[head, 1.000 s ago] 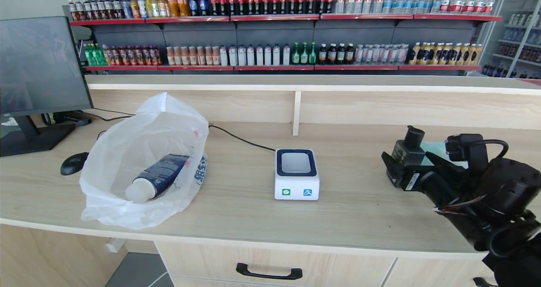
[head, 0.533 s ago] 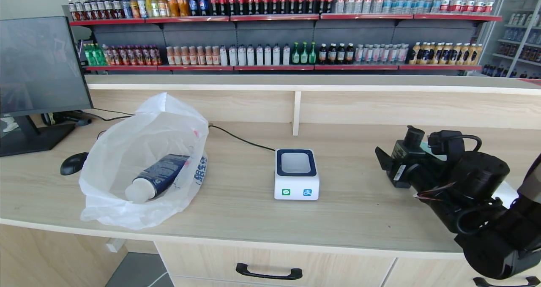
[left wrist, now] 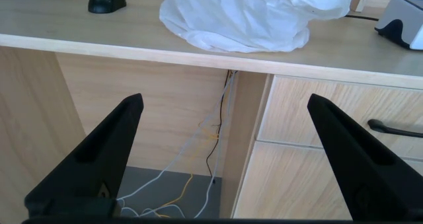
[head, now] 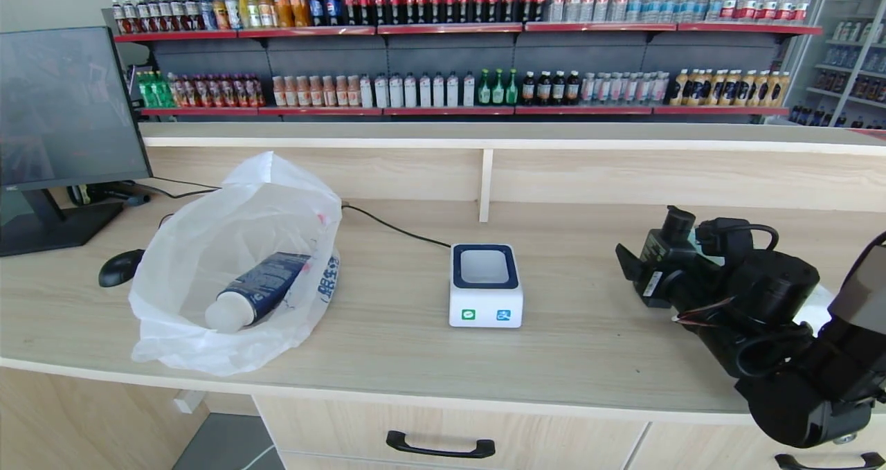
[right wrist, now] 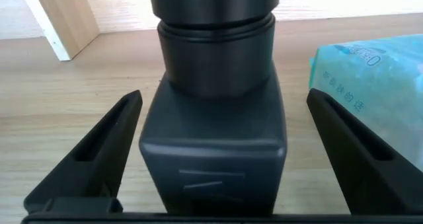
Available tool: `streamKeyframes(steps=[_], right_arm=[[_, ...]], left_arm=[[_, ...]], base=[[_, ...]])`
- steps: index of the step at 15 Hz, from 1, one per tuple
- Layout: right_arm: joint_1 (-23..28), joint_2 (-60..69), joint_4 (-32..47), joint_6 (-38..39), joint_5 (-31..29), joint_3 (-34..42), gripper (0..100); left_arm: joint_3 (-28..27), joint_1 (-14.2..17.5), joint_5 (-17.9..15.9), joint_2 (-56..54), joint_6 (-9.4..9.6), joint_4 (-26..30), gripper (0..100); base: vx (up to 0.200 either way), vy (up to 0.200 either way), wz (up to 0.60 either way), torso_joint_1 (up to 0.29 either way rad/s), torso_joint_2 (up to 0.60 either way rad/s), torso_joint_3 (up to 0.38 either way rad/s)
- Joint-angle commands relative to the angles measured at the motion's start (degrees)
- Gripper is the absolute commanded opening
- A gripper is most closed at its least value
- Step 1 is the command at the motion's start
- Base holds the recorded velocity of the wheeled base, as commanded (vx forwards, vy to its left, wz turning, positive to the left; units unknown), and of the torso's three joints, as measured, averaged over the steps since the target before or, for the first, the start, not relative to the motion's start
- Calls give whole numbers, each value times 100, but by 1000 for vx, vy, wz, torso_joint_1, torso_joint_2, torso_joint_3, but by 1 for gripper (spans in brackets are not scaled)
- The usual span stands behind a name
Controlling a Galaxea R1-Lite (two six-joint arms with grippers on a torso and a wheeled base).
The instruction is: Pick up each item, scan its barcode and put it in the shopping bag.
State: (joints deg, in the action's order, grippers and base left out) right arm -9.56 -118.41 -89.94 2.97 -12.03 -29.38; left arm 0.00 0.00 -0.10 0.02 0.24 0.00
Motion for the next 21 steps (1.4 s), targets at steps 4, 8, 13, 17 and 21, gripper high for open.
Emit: streamKeyframes(steps=[4,8,13,17,21], right_arm=[[-20,-33,-6,10,-1,2,0],[7,2,-6,124,-1,108,0],[15,169,-6,133,-1,81,0],[7,617,-6,160,-1,143,0],[-152,1452,-6,160,25,380,0]], left_arm=[[0,0,1,-2,2,0,100],[0,0,1,-2,2,0,100],[0,0,1,-2,2,0,100],[0,0,1,-2,-7,0,100],[0,0,1,-2,2,0,100]], base=[[0,0,0,0,0,0],[0,0,0,0,0,0],[0,0,0,0,0,0],[0,0,0,0,0,0],[0,0,0,0,0,0]])
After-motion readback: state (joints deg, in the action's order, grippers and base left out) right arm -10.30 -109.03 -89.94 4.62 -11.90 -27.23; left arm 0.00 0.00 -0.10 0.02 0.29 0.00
